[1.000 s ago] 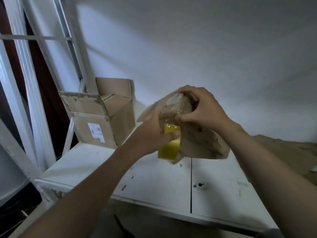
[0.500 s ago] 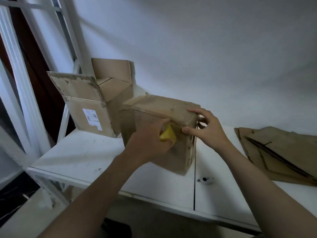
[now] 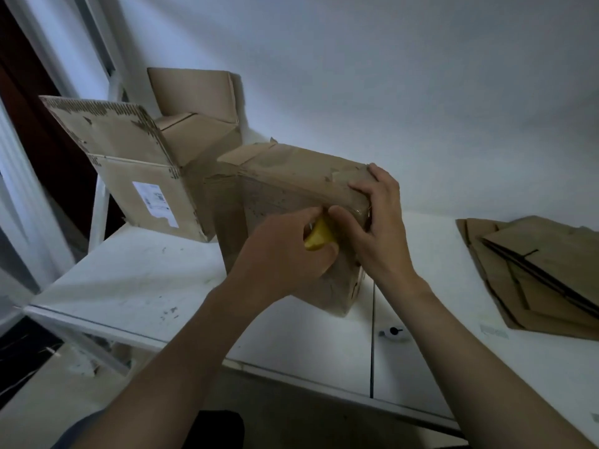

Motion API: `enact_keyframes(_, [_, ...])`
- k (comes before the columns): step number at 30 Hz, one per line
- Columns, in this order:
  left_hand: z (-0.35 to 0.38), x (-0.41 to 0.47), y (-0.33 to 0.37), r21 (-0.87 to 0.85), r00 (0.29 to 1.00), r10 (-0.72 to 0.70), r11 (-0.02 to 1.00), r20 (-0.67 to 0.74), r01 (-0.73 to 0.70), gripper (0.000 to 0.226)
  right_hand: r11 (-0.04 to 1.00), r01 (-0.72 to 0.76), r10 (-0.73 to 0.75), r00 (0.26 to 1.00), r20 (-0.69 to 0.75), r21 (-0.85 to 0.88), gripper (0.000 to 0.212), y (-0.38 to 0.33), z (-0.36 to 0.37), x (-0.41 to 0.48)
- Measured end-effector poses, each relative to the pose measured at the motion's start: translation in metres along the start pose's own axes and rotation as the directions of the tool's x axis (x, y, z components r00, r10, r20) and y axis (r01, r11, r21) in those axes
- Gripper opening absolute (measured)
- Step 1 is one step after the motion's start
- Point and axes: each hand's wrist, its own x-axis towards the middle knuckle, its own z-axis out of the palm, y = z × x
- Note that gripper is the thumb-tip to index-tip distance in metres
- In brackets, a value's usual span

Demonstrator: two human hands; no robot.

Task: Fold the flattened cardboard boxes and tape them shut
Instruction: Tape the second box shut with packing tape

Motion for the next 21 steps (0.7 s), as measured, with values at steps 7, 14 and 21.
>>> enact_keyframes(7, [-0.002, 0.008, -0.005, -0.048, 0.994, -0.059, 0.997, 0.091, 0.064, 0.051, 0.985, 0.086, -0.089, 0.996, -0.01, -0.149, 0.049, 0.015, 0.004, 0.003])
enact_keyframes(14, [-0.002, 0.018, -0.029, -0.056, 0.957, -0.229, 0.969, 0.176, 0.242, 0.034, 0.969, 0.125, -0.126, 0.992, 0.01, -0.215, 0.041, 0.017, 0.005, 0.001])
enact_keyframes(21, [0.009, 0.02, -0.026, -0.063, 0.951, -0.223, 0.968, 0.213, 0.241, 0.021, 0.984, 0.038, -0.042, 0.999, -0.019, -0.174, 0.06, 0.005, 0.006, -0.004])
